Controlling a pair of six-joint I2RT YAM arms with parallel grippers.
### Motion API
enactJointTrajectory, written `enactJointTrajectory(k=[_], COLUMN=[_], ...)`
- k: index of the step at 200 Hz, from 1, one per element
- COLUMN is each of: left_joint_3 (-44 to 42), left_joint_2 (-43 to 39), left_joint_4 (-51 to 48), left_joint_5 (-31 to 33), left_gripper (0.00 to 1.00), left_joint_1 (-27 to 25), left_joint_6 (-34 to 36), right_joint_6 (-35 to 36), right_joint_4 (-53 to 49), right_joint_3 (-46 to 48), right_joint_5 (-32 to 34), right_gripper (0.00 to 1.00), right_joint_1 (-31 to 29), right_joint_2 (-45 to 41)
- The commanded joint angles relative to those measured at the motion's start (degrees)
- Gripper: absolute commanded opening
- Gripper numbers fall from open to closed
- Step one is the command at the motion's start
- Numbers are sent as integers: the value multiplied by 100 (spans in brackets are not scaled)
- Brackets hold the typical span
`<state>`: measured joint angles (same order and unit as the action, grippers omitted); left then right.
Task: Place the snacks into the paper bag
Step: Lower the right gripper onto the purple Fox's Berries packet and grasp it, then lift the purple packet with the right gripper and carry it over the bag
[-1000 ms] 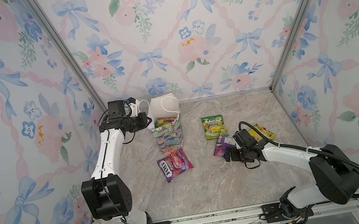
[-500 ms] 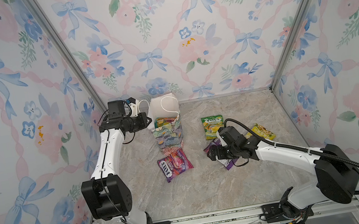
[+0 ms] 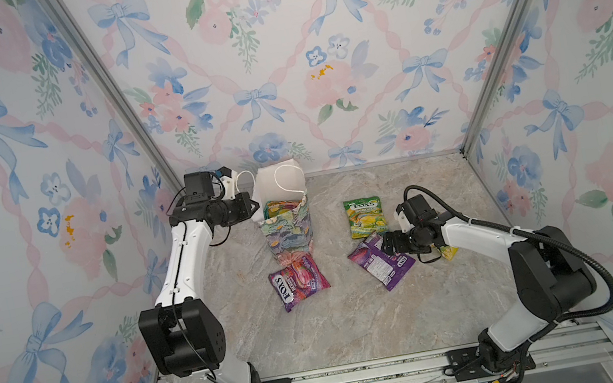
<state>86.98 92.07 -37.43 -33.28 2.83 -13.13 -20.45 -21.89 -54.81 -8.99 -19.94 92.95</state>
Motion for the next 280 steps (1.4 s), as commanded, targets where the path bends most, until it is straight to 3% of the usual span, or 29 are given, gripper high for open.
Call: enactJointTrajectory(k=[1,23,53,88,112,169,236,280], left_joint_3=[-63,-66,-61,-67,-61,-58,-61,-63], left_joint_2=[-79,-70,-54,-23,-16,-17,-34,-45], left_joint_4=[16,17,13,16,17,15,16,16], left_joint_5=[-82,-73,-65,-63,-89,-86,-104,-92], left_gripper=[0,0,0,0,0,0,0,0], left_joint_1=[25,26,25,26,29,26,29,27], left_joint_6=[25,29,37,29,21,21,21,29], right_joint_6=[246,154,-258,-772,-650,-276,-466,-885], right_joint_4=[150,236,453,518,309,271,769,1368], right_joint_3=[-195,-169,191,554,610,424,445,612], right_joint_5=[-324,-645,-965,-968,-773,-752,-892,-876], right_gripper=[96,93,91,91,91,86,80,69], right_joint_1=[28,5,-252,-756,-680,-471,-613,-745], right_joint_2=[161,388,48,-558,-759,-234,333,521])
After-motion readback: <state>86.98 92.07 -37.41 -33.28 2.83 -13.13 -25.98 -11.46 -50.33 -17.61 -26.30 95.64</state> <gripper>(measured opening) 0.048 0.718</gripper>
